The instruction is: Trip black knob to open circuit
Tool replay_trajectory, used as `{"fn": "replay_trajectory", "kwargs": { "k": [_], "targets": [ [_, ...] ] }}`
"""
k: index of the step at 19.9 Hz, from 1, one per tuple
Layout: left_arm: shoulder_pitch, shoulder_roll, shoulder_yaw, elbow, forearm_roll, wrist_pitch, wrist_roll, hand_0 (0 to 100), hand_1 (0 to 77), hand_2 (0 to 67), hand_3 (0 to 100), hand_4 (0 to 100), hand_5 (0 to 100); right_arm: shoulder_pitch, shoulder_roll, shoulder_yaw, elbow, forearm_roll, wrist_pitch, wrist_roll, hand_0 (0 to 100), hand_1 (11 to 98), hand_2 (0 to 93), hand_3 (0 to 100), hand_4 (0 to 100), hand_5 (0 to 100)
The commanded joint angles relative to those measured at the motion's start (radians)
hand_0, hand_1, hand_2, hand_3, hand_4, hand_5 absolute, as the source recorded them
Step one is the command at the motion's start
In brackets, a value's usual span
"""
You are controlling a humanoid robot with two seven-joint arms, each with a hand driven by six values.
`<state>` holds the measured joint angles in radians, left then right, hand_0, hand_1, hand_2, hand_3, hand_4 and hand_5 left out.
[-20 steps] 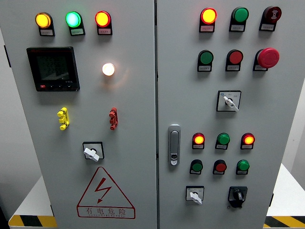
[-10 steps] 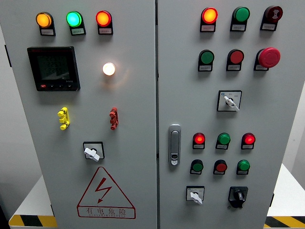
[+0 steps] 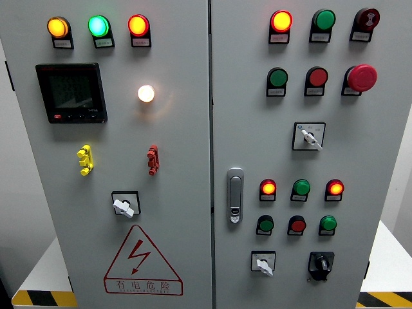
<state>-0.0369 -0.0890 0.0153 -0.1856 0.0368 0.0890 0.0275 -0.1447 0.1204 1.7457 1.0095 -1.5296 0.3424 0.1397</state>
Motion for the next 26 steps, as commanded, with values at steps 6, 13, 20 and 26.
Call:
{"fn": "replay_trajectory", "kwargs": {
  "k": [6, 13, 20, 26],
  "targets": [
    [0.000, 0.000, 0.000, 0.000, 0.000, 0.000, 0.000, 0, 0.0, 19.4, 26, 10, 9, -0.085, -0.0023, -0.057, 0.380, 0.067, 0.000, 0.001, 90, 51.1, 0.0, 55, 59, 60],
    [0.000, 0.000, 0.000, 0.000, 0.000, 0.000, 0.000, 0, 0.0, 19.4, 26, 10, 9, -0.046, 0.0023, -0.144, 0.468, 0.098, -0.103, 0.005, 96, 55.9, 0.0, 82, 84, 100],
    [0.000, 0.000, 0.000, 0.000, 0.000, 0.000, 0.000, 0, 0.0, 19.4, 26, 10, 9, 0.069, 0.0054, -0.189, 0.488, 0.097, -0.166, 0.003, 100, 66.8, 0.0, 84, 89, 100],
    [0.000, 0.000, 0.000, 0.000, 0.000, 0.000, 0.000, 0, 0.0, 19.4, 26, 10, 9, 0.126, 0.0069, -0.189, 0.494, 0.097, -0.167, -0.002, 100, 68.6, 0.0, 85, 93, 100]
  ]
}}
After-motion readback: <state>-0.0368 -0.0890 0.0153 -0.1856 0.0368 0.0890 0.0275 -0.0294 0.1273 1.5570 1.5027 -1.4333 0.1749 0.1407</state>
